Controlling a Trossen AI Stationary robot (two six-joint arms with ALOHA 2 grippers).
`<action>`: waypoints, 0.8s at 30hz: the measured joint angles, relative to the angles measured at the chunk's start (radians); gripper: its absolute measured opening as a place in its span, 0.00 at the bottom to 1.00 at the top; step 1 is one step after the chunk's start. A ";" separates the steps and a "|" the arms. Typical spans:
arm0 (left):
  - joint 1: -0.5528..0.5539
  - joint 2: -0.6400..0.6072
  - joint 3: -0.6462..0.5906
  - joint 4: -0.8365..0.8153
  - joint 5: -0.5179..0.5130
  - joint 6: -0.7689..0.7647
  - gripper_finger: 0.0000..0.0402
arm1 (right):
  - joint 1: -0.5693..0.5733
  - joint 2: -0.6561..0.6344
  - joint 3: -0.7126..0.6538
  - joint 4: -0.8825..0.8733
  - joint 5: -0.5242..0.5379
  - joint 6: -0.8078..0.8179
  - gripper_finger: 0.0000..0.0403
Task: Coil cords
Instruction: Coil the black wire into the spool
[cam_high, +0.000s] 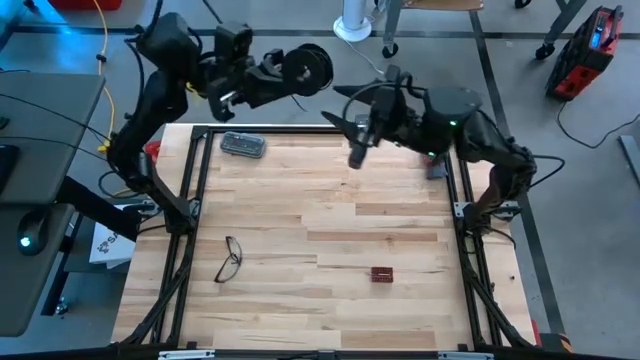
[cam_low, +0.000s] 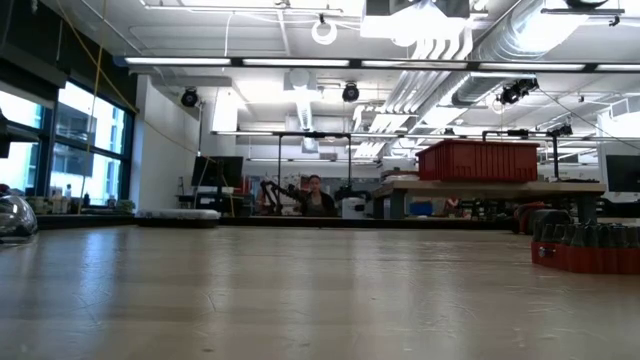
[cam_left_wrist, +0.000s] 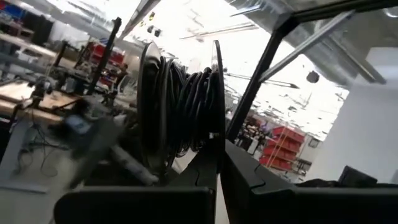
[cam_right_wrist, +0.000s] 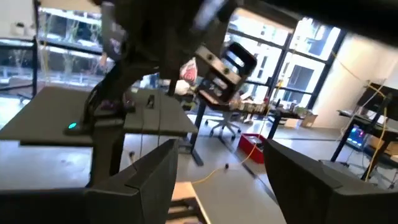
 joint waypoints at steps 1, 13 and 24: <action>-0.006 0.001 -0.001 0.011 -0.001 0.004 0.01 | -0.009 0.009 -0.001 0.025 -0.004 0.000 0.57; -0.047 -0.001 0.001 0.115 -0.006 0.034 0.01 | -0.079 0.091 -0.001 0.212 -0.241 0.094 0.57; -0.047 0.003 0.001 0.121 -0.018 0.060 0.01 | -0.079 0.108 -0.001 0.286 -0.277 0.090 0.56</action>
